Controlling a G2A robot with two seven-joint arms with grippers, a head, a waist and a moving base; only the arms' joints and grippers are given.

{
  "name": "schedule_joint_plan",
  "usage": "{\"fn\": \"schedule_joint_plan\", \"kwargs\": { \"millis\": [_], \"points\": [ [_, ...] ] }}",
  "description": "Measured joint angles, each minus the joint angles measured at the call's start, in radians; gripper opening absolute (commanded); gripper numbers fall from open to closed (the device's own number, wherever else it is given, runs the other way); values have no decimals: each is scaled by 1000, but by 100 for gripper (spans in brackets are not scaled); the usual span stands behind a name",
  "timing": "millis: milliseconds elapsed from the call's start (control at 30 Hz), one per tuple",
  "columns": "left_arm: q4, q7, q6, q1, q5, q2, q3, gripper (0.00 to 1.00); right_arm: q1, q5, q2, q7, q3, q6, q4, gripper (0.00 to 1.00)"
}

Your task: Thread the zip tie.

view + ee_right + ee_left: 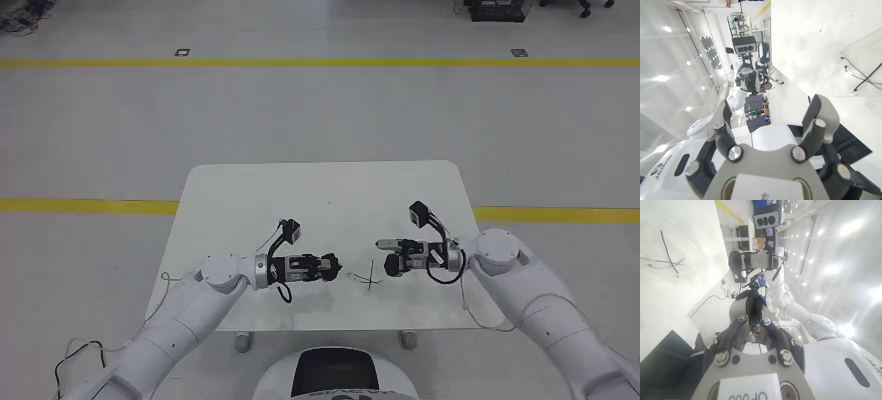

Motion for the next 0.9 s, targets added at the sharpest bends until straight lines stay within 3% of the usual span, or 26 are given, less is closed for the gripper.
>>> {"fn": "schedule_joint_plan", "kwargs": {
  "millis": [200, 267, 467, 533, 900],
  "points": [
    [0, 0, 0, 0, 0, 0, 0, 0, 90, -228, 11, 27, -2, 73, -75, 100],
    [0, 0, 0, 0, 0, 0, 0, 0, 121, -285, 9, 50, -17, 73, -90, 100],
    [0, 0, 0, 0, 0, 0, 0, 0, 226, -474, -6, 82, -85, 4, -79, 100],
    [0, 0, 0, 0, 0, 0, 0, 0, 256, -547, -11, 97, -111, -54, -79, 100],
    [0, 0, 0, 0, 0, 0, 0, 0, 258, -548, -11, 101, -113, -56, -80, 100]
  ]
}}
